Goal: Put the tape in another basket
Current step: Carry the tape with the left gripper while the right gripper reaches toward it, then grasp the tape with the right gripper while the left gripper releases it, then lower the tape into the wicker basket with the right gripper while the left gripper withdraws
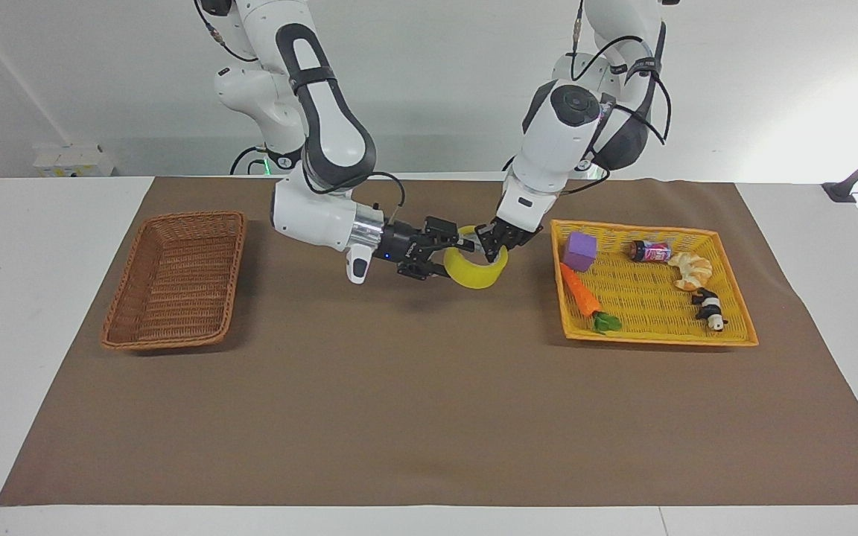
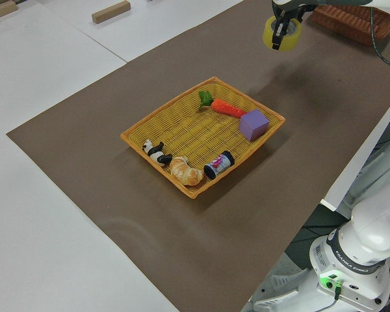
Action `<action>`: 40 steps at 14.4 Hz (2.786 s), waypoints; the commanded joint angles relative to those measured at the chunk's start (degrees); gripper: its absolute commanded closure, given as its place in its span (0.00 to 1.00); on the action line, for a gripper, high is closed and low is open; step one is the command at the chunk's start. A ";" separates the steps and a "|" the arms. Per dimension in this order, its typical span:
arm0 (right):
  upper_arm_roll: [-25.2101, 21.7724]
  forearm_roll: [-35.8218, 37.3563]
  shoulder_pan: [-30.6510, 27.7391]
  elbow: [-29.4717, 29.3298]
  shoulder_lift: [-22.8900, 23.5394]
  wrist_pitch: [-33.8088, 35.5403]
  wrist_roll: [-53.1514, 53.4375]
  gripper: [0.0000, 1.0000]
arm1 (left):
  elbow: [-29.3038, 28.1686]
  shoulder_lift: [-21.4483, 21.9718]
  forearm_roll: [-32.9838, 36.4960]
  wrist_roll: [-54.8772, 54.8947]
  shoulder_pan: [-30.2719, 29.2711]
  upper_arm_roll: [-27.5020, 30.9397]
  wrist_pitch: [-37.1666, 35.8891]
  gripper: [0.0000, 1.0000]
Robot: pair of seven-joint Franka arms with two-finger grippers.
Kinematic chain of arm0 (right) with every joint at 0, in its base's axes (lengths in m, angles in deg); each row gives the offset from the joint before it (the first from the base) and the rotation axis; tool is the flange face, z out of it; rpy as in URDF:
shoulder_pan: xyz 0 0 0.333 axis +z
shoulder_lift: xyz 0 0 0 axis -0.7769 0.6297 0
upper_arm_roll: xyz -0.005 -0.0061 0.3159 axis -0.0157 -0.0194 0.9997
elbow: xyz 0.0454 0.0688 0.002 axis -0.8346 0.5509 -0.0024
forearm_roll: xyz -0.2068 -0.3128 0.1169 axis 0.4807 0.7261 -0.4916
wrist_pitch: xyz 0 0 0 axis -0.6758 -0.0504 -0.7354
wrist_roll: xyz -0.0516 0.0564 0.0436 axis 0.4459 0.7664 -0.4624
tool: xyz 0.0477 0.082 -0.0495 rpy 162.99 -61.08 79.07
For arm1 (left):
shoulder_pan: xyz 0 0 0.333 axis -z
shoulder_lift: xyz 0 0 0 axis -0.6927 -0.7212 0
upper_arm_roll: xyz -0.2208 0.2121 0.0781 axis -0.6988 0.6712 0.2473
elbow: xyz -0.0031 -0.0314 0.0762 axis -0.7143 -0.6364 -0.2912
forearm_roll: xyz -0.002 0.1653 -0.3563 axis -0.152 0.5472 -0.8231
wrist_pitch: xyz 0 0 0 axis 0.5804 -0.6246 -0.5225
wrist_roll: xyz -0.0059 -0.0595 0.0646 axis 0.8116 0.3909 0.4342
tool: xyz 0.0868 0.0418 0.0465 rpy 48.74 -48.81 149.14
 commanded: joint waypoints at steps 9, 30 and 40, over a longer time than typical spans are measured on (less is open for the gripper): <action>-0.06 -1.73 -0.89 0.97 -0.72 0.29 -1.93 1.00 | 0.15 0.53 -1.16 -1.35 0.29 0.52 -1.19 0.37; -0.41 36.65 -49.46 -2.90 -2.04 39.56 -12.36 1.00 | 10.89 5.62 7.72 48.56 -37.85 2.63 -23.16 0.00; -0.41 50.30 -60.65 -1.76 2.78 37.92 -29.42 1.00 | 11.31 5.89 7.81 48.56 -36.89 2.37 -22.28 0.00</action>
